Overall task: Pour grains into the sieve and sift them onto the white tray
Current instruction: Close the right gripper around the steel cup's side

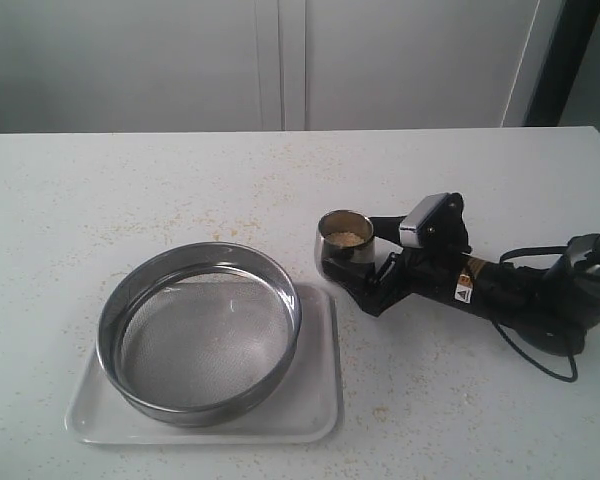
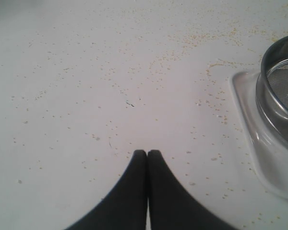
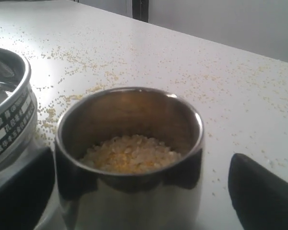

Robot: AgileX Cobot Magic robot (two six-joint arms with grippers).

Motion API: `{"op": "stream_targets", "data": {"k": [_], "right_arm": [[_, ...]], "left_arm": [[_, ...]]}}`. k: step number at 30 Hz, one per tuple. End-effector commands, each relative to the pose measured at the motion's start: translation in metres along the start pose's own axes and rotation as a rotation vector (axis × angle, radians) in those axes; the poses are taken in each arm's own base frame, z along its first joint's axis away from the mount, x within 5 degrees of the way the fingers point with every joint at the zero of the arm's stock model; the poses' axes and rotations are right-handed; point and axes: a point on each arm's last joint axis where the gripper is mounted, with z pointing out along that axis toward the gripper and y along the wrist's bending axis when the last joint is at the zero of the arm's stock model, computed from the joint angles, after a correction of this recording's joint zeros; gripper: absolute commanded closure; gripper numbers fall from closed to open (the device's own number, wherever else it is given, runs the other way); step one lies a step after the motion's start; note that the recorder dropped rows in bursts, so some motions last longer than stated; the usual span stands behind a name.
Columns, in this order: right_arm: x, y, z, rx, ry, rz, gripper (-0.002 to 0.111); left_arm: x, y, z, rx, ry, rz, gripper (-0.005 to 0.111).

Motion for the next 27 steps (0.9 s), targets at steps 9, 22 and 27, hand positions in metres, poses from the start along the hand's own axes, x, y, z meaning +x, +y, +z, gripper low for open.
{"op": "stream_targets", "data": {"k": [9, 22, 27], "right_arm": [[-0.004, 0.005, 0.021, -0.017, -0.044, -0.011, 0.018], [0.01, -0.001, 0.028, 0.017, -0.033, 0.019, 0.018], [0.007, -0.004, 0.03, 0.02, -0.045, 0.012, 0.018]], "left_arm": [[0.001, 0.0, 0.0, 0.002, 0.0, -0.019, 0.107], [0.001, 0.0, 0.0, 0.002, 0.0, -0.019, 0.107], [0.001, 0.0, 0.0, 0.002, 0.0, -0.019, 0.107]]}}
